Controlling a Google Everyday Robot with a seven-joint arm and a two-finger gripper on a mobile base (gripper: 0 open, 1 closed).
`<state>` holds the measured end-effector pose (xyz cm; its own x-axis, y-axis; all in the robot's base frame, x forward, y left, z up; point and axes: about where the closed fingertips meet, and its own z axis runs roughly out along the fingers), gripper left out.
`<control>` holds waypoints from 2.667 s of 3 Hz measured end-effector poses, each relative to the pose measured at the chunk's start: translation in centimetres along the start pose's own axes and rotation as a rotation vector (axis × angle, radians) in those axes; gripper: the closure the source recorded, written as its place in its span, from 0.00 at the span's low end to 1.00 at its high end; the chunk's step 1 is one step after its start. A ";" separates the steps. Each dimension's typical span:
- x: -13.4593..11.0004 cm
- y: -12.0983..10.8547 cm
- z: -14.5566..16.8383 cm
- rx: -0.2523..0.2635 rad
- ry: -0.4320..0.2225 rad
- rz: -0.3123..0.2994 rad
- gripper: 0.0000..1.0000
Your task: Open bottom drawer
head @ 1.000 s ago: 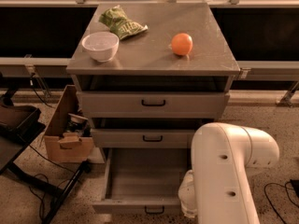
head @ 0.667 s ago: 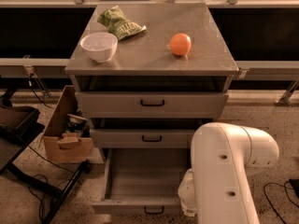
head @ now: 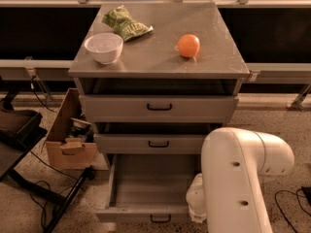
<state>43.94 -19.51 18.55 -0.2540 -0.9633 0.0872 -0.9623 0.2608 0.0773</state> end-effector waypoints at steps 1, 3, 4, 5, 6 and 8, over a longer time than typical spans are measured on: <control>0.0 -0.7 -0.1 0.000 0.000 0.000 1.00; 0.0 -1.7 -0.2 0.001 -0.002 -0.002 1.00; 0.0 -2.0 -0.2 0.001 -0.002 -0.002 1.00; 0.0 -2.0 -0.2 0.001 -0.002 -0.002 0.84; 0.0 -2.0 -0.2 0.001 -0.002 -0.002 0.62; 0.0 -2.0 -0.2 0.001 -0.002 -0.002 0.08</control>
Offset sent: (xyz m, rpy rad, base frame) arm -0.2842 -0.0310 0.0527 0.1186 0.2907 0.3102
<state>45.90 -19.98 18.59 -0.2523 -0.9639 0.0851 -0.9629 0.2588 0.0769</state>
